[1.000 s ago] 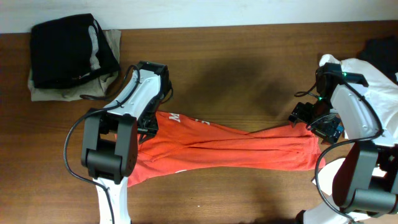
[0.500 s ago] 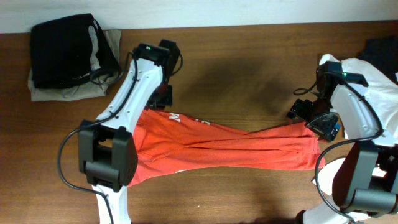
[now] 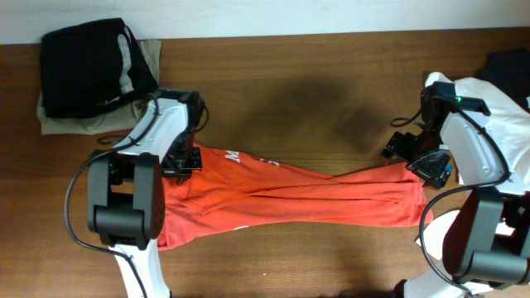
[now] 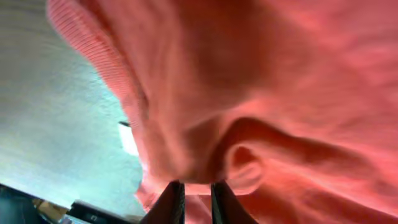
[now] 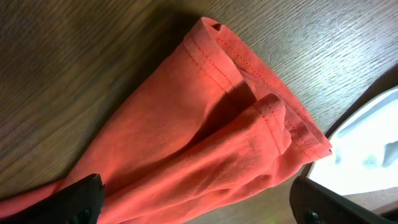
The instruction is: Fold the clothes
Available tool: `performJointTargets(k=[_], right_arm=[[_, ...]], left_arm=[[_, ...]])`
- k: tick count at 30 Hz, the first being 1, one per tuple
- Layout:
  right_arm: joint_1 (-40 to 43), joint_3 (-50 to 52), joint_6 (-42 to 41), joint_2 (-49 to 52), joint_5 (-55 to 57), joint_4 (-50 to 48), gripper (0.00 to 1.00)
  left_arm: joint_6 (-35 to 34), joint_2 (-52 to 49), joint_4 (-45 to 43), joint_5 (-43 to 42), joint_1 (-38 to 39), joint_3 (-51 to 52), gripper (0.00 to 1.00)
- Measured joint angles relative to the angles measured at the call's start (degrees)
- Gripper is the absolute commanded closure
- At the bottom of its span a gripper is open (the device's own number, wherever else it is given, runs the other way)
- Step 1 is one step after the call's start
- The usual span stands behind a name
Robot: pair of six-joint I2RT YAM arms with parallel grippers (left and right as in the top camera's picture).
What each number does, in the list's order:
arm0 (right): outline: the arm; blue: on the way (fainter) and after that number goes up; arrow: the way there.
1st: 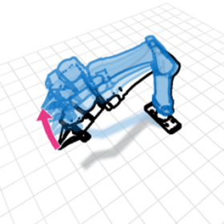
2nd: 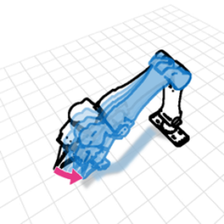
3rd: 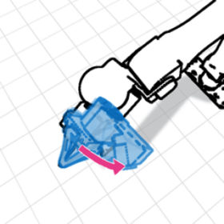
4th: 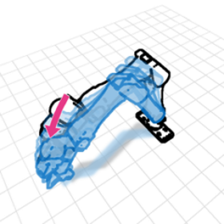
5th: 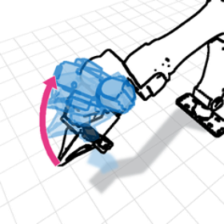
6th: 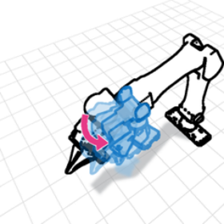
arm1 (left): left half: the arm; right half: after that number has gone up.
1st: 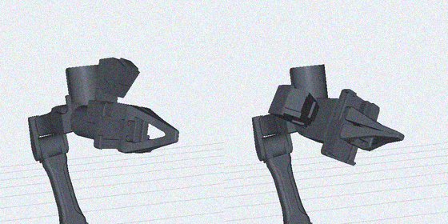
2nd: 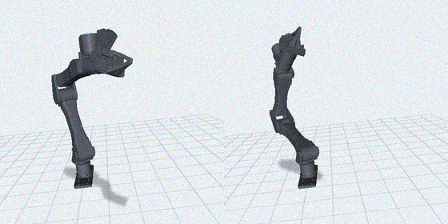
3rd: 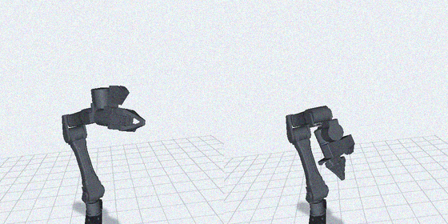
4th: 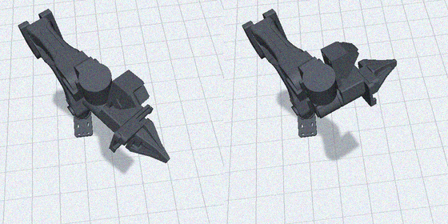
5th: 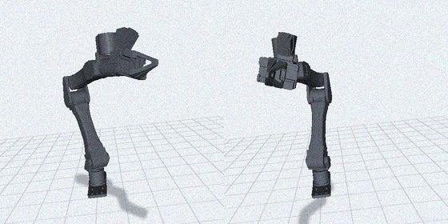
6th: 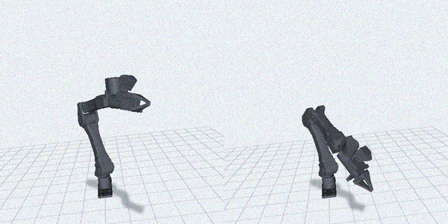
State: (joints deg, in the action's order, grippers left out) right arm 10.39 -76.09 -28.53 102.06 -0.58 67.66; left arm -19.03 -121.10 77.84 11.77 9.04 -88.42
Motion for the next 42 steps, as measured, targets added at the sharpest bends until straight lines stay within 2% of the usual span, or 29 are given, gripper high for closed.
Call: performJointTargets(k=[4, 7, 12, 14, 15, 17, 18, 21, 26, 30, 35, 39, 42], right_arm=[[0.0, 0.0, 0.02, 0.0, 0.04, 0.31, 0.01], [0.0, 0.0, 0.04, 0.0, 0.07, 0.37, 0.01], [0.0, 0.0, 0.72, 0.0, -0.9, 0.72, 0.04], [0.0, 0.0, 3.08, 0.0, -3.67, 0.79, 0.3], [0.0, 0.0, 5.05, 0.0, -5.57, 0.79, 0.54], [0.0, 0.0, 7.58, 0.0, -7.72, 0.81, 0.86], [0.0, 0.0, 8.7, 0.0, -8.5, 0.83, 0.96], [-0.09, 0.0, 10.67, 0.0, -9.9, 1.53, 0.96], [-0.48, 1.33, 12.28, -0.02, -9.86, 2.23, 0.95], [-0.48, 7.98, 12.72, 0.0, -9.62, -4.02, 0.95], [-0.48, 16.48, 11.8, 0.0, -9.38, -13.88, 0.96], [-0.48, 17.07, 9.2, 0.0, -8.09, -15.08, 0.96], [-0.48, 17.07, 8.5, 0.0, -7.58, -16.68, 0.96]], left_arm=[[-0.98, 0.02, 2.6, 0.48, -2.6, 0.0, 0.9], [-2.27, 0.96, 2.56, 1.38, -3.8, 0.09, 0.91], [-2.6, 15.08, -1.49, 0.61, -3.82, 0.11, 0.8], [-1.05, 20.76, -3.5, -2.36, -3.67, -0.09, 0.8], [0.17, 22.62, -4.22, -4.7, -3.34, -0.15, 0.81], [1.97, 23.52, -4.7, -8.07, -2.01, -0.26, 0.9], [2.84, 23.12, -4.85, -9.33, -0.85, -0.11, 0.93], [4.09, 21.03, -6.86, -11.63, 1.99, 2.71, 0.99], [4.57, 13.42, -13.79, -15.45, 3.45, 11.26, 0.99], [4.59, 7.72, -15.34, -16.94, 3.45, 13.25, 0.99], [4.52, 5.68, -16.94, -17.35, 3.3, 13.31, 0.99], [4.33, 5.68, -16.81, -16.98, 1.9, 13.31, 0.99], [4.24, 5.68, -16.41, -16.61, -2.27, 13.31, 0.99]])
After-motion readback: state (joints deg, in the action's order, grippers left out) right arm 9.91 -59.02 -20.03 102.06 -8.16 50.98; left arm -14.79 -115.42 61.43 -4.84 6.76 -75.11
